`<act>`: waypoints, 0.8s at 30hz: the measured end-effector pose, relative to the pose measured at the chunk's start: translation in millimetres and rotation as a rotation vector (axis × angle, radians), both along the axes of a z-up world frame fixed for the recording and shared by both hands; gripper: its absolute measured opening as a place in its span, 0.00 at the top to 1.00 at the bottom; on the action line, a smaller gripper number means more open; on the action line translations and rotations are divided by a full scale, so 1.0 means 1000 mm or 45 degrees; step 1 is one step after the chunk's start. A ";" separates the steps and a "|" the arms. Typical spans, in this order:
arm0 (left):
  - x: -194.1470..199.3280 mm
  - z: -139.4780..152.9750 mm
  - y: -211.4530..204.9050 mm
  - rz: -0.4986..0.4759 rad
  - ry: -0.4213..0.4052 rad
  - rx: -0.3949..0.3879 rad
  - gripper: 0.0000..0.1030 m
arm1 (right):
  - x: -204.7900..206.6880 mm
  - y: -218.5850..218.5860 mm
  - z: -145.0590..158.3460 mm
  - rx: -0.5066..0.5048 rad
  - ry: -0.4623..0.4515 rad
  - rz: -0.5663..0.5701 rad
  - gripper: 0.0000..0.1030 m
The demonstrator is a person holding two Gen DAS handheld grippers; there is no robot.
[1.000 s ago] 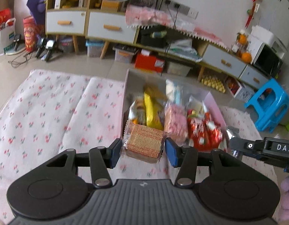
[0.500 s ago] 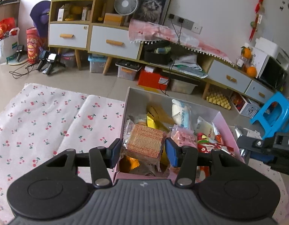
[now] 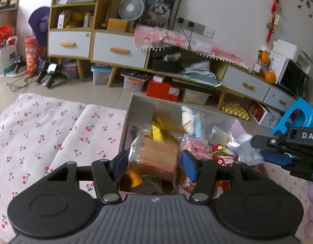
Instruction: Organize snacks
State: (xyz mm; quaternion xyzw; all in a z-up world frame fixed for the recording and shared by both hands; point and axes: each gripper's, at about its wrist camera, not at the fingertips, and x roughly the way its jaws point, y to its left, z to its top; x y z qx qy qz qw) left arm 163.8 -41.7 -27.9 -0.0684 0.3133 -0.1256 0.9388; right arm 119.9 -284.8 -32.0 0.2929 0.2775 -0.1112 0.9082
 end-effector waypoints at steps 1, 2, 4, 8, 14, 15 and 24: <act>-0.001 0.000 -0.001 -0.008 -0.008 0.005 0.36 | 0.000 0.000 0.001 -0.006 0.004 0.001 0.51; -0.003 0.002 -0.003 -0.013 -0.020 0.012 0.32 | -0.001 0.001 0.001 -0.014 0.004 -0.001 0.44; -0.004 0.003 -0.006 -0.020 -0.035 0.031 0.30 | -0.002 0.001 0.003 -0.022 -0.001 -0.003 0.38; -0.006 0.006 -0.008 -0.035 -0.039 0.054 0.24 | -0.004 0.001 0.005 -0.025 -0.001 -0.011 0.34; -0.009 0.014 -0.008 -0.006 0.025 0.057 0.15 | -0.016 0.000 0.014 -0.053 0.005 -0.019 0.28; -0.010 0.015 -0.007 -0.005 0.041 0.058 0.13 | -0.020 0.001 0.015 -0.059 0.008 -0.016 0.27; -0.038 0.028 -0.003 0.016 0.139 0.153 0.03 | -0.055 0.013 0.036 -0.208 0.061 0.068 0.14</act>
